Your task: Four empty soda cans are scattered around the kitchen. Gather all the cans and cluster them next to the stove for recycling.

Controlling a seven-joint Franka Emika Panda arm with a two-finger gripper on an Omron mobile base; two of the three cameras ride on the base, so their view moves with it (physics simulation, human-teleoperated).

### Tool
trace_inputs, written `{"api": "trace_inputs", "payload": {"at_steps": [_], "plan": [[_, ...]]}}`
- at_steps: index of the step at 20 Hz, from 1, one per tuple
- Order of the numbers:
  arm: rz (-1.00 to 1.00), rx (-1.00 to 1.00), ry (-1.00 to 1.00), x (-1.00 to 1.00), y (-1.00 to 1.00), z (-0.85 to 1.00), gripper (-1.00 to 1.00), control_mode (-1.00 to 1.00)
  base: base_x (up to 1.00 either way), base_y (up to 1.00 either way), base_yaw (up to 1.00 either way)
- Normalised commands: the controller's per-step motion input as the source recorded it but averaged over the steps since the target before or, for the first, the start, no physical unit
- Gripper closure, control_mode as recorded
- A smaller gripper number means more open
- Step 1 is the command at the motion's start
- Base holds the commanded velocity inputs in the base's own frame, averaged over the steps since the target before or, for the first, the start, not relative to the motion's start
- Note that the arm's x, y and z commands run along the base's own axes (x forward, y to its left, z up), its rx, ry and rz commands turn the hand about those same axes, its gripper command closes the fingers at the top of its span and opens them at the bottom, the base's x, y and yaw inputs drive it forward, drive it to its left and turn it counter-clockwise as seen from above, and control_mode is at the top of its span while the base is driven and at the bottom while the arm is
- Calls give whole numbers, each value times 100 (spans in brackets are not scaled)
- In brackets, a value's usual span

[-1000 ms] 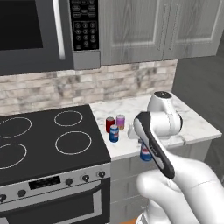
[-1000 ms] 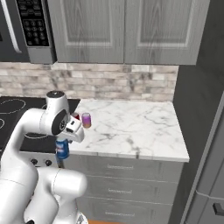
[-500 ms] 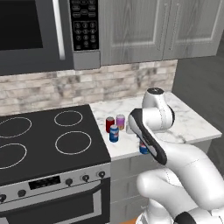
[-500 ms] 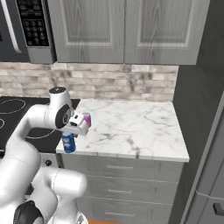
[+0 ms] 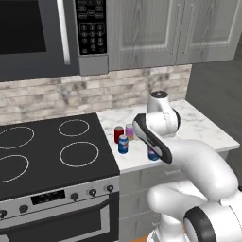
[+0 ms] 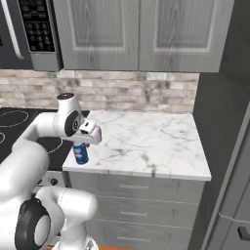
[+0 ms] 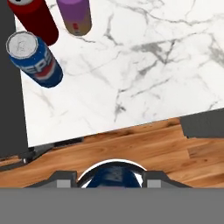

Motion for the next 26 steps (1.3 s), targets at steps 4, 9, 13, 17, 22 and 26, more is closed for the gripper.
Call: {"api": "trace_inputs", "payload": {"at_steps": [4,9,13,17,22,26], "plan": [[3,0,0,20,-2,-2,100,-100,0,0,0],[8,0,-2,16,0,-3,100,-100,0,0,0],[12,0,-7,5,-2,-11,100,-100,0,0,0],[9,0,-2,14,-1,-17,100,-100,0,0,0],[7,3,0,30,0,-9,100,-100,0,0,0],[9,6,0,33,-3,-2,100,-100,0,0,0]]}}
